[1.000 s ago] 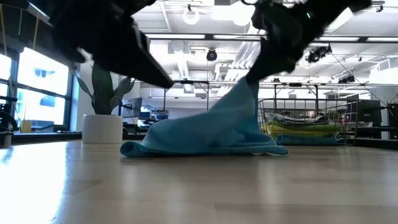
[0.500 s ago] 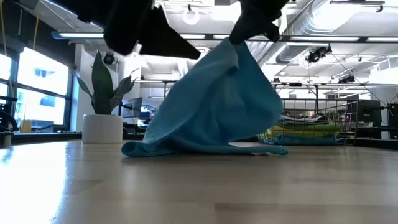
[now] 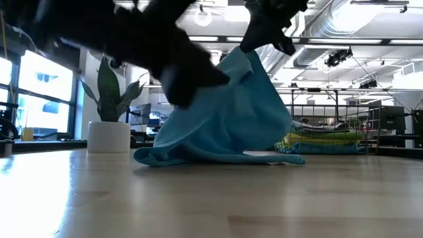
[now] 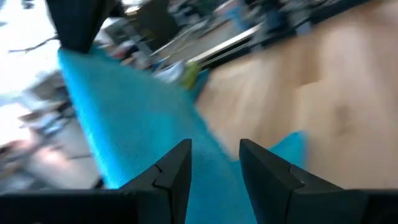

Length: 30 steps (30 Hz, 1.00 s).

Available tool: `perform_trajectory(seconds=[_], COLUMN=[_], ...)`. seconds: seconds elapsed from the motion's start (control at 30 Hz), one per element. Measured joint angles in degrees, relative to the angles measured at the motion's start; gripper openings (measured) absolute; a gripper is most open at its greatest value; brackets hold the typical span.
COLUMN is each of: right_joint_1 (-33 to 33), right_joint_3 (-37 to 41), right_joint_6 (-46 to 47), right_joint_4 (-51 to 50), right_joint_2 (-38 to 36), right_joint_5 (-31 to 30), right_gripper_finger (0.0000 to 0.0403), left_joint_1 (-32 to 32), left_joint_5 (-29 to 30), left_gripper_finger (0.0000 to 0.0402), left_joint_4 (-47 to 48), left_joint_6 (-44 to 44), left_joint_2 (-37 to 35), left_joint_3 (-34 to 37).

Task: Fold microfiber towels
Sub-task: Fold the blue towel

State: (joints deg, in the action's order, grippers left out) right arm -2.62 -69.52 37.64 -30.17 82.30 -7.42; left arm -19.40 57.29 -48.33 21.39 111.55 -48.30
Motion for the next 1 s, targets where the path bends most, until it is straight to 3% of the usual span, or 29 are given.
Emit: perform_trajectory(seconds=[0.23, 0.37, 0.5, 0.87, 1.0], right_joint_1=[-1.87, -3.33, -4.77, -6.54, -6.46], right_joint_3=[0.07, 0.07, 0.07, 0.09, 0.09], right_joint_6=[7.30, 10.88, 13.50, 19.19, 19.26], right_joint_4=[1.74, 1.85, 2.11, 9.04, 9.26], right_joint_2=[0.07, 0.22, 0.22, 0.22, 0.22], right_joint_5=[4.33, 4.63, 6.08, 9.22, 9.44], right_gripper_finger=[0.0000, 0.0000, 0.0000, 0.0000, 0.0000], left_joint_1=[-0.02, -0.02, 0.38, 2.53, 3.66], left_joint_5=[13.65, 12.19, 15.68, 17.29, 21.50], left_gripper_finger=[0.0126, 0.0126, 0.0126, 0.0126, 0.0126], left_joint_4=[-4.90, -5.12, -5.12, -5.07, -5.10], left_joint_6=[11.94, 16.65, 18.74, 16.99, 17.80], left_joint_2=[8.00, 8.67, 8.74, 8.76, 8.76], left_joint_3=[-7.44, -11.89, -14.54, -14.81, -14.81])
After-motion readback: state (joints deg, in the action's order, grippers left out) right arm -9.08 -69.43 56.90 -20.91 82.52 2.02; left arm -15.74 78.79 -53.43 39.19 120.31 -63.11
